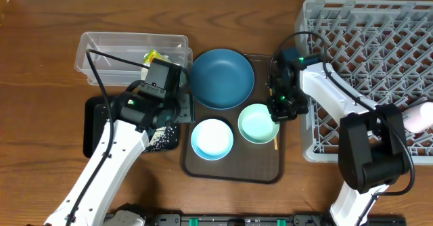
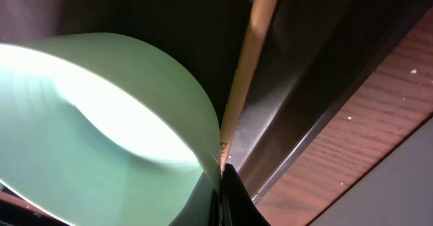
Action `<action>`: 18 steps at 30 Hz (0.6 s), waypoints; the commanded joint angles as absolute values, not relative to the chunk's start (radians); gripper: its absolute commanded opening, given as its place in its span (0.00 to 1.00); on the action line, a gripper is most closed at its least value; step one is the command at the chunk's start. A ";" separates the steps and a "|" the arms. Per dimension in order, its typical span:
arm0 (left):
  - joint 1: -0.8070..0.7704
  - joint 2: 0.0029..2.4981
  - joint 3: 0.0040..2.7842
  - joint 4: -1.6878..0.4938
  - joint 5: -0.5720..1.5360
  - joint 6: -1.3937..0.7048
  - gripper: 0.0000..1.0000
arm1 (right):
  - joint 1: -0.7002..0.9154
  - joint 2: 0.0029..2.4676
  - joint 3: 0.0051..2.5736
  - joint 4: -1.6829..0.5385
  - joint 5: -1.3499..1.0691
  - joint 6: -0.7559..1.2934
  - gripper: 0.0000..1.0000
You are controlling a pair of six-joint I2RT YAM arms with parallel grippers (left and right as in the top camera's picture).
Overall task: Sort waste into correct bins and load items into the dishwasher rack
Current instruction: 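Move the right gripper to the mint-green bowl and grasp its rim, then lift the mint-green bowl and place it upright in the rack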
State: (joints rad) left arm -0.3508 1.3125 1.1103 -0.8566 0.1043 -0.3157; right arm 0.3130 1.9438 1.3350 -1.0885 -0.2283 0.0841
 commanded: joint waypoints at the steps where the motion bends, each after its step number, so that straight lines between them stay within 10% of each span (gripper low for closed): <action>1: -0.352 1.308 1.117 -0.860 0.093 -0.308 0.63 | 0.333 1.943 1.332 -1.093 -0.244 0.088 0.01; 18: -0.352 1.308 1.117 -0.859 0.093 -0.308 0.63 | 0.203 1.546 1.415 -0.985 0.110 0.063 0.01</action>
State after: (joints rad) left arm -0.3508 1.3125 1.1103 -0.8562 0.1043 -0.3157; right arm 0.2356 1.6005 1.3983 -1.0058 -0.0792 0.0719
